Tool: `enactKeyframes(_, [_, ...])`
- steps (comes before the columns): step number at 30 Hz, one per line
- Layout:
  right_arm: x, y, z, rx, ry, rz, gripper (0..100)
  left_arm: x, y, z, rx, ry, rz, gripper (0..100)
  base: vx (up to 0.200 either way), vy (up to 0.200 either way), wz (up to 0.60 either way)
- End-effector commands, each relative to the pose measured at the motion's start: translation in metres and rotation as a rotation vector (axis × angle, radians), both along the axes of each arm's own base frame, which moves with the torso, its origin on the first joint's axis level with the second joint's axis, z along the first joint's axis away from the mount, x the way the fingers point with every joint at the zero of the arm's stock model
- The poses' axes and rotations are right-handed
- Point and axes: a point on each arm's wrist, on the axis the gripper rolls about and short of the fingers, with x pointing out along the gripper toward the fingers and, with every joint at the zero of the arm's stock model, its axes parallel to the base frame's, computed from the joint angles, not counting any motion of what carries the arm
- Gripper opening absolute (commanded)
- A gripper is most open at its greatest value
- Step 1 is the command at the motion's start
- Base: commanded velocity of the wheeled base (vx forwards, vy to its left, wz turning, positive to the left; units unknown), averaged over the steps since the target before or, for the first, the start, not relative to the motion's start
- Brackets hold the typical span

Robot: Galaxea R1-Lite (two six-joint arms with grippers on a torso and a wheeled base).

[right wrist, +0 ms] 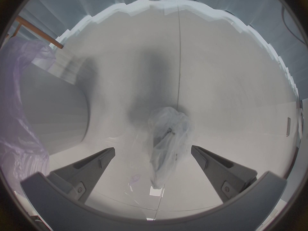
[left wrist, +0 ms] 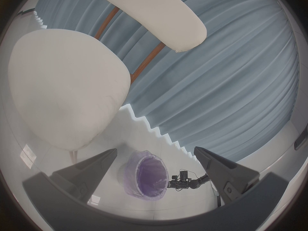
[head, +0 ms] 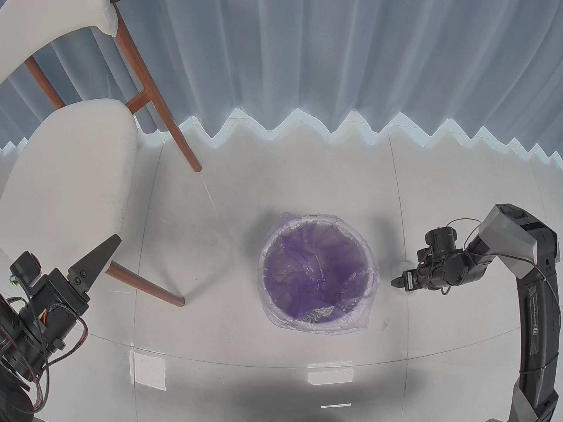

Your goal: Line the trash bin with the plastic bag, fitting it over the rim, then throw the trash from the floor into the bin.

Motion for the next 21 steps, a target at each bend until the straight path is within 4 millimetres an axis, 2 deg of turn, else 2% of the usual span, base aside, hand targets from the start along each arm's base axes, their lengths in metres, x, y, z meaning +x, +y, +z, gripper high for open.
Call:
enactKeyframes(1, [0.0093, 0.0006, 0.0030, -0.008, -0.015, -0.014, 100, -0.0022, 0.0010, -0.0046, 0.005, 0.023, 0.003, 100, 0.000, 0.000, 0.00])
enactKeyframes(9, [0.0107, 0.0007, 0.0028, -0.009, 0.011, -0.015, 100, -0.0020, 0.0018, -0.0047, 0.005, 0.024, 0.009, 100, 0.000, 0.000, 0.00])
enactKeyframes(10, [0.0109, 0.0007, 0.0030, -0.009, 0.011, -0.017, 0, -0.0022, 0.0018, -0.0047, 0.003, 0.025, 0.009, 100, 0.000, 0.000, 0.00])
enactKeyframes(21, [0.0108, 0.0005, 0.0029, 0.000, 0.014, -0.039, 0, -0.0021, 0.0025, -0.0060, 0.007, 0.038, 0.029, 100, 0.000, 0.000, 0.00])
